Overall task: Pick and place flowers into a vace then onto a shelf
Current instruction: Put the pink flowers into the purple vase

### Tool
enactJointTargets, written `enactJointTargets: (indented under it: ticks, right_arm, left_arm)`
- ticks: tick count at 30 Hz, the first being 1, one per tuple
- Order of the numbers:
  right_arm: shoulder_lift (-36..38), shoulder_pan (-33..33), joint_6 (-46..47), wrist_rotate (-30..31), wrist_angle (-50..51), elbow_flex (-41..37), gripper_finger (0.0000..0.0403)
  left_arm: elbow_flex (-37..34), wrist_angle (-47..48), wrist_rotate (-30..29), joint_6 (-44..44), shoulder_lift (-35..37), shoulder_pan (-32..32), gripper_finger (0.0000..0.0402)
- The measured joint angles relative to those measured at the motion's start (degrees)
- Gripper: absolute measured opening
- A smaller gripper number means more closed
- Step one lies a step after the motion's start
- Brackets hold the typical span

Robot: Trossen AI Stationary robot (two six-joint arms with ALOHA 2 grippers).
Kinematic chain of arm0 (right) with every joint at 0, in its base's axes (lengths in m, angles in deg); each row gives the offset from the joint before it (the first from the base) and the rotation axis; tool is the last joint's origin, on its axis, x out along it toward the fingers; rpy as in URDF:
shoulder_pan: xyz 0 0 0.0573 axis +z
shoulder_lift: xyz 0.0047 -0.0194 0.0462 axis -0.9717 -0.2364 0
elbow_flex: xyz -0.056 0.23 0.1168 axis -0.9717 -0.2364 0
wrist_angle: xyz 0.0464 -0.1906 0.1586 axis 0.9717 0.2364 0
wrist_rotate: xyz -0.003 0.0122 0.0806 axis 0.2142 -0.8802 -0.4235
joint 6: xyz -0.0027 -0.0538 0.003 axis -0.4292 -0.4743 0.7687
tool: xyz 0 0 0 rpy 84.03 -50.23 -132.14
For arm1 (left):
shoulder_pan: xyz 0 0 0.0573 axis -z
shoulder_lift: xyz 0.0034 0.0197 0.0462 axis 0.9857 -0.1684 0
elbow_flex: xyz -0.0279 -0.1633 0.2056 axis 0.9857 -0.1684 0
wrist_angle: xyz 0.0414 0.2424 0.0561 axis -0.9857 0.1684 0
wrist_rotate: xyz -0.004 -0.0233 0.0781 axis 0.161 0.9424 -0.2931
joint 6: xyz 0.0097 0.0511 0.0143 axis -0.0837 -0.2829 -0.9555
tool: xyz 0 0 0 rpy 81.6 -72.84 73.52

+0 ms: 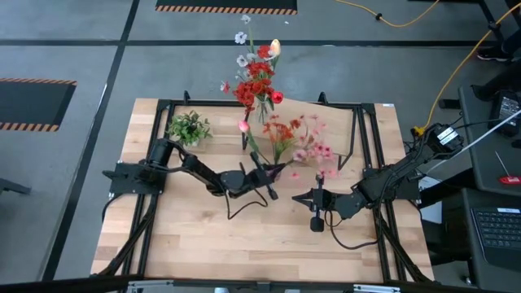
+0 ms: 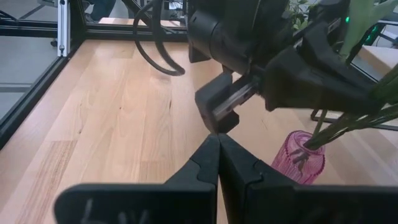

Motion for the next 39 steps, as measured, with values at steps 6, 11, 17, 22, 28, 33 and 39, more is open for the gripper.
enactJointTargets:
  ticks: [6, 11, 17, 22, 28, 33, 39]
  right_arm:
    - [0.0, 0.0, 0.0, 0.0, 0.0, 0.0, 0.0009]
    - [0.0, 0.0, 0.0, 0.0, 0.0, 0.0, 0.0009]
    - [0.0, 0.0, 0.0, 0.0, 0.0, 0.0, 0.0009]
    - [0.0, 0.0, 0.01, 0.0, 0.0, 0.0, 0.0009]
    - [-0.02, 0.0, 0.02, 0.0, 0.0, 0.0, 0.0009]
    - [0.0, 0.0, 0.02, 0.0, 0.0, 0.0, 0.0009]
    - [0.0, 0.0, 0.04, 0.0, 0.0, 0.0, 0.0009]
  left_arm:
    - [-0.05, -1.2, -0.29, 2.08, 0.0, 0.09, 0.0004]
    - [-1.93, -2.08, -0.77, 7.39, 0.02, 0.0, 0.0004]
    - [-2.78, -3.27, -0.62, 7.92, 0.04, -0.02, 0.0004]
    - [-2.8, -3.05, -0.63, 10.58, 0.04, -0.04, 0.0004]
    - [-2.8, -2.97, -3.15, 11.08, 0.04, -0.02, 0.0004]
    - [-2.8, -2.7, -3.5, 11.06, 0.04, 0.0, 0.0004]
    - [-2.8, -1.37, -3.38, 11.14, 0.12, 0.02, 0.0003]
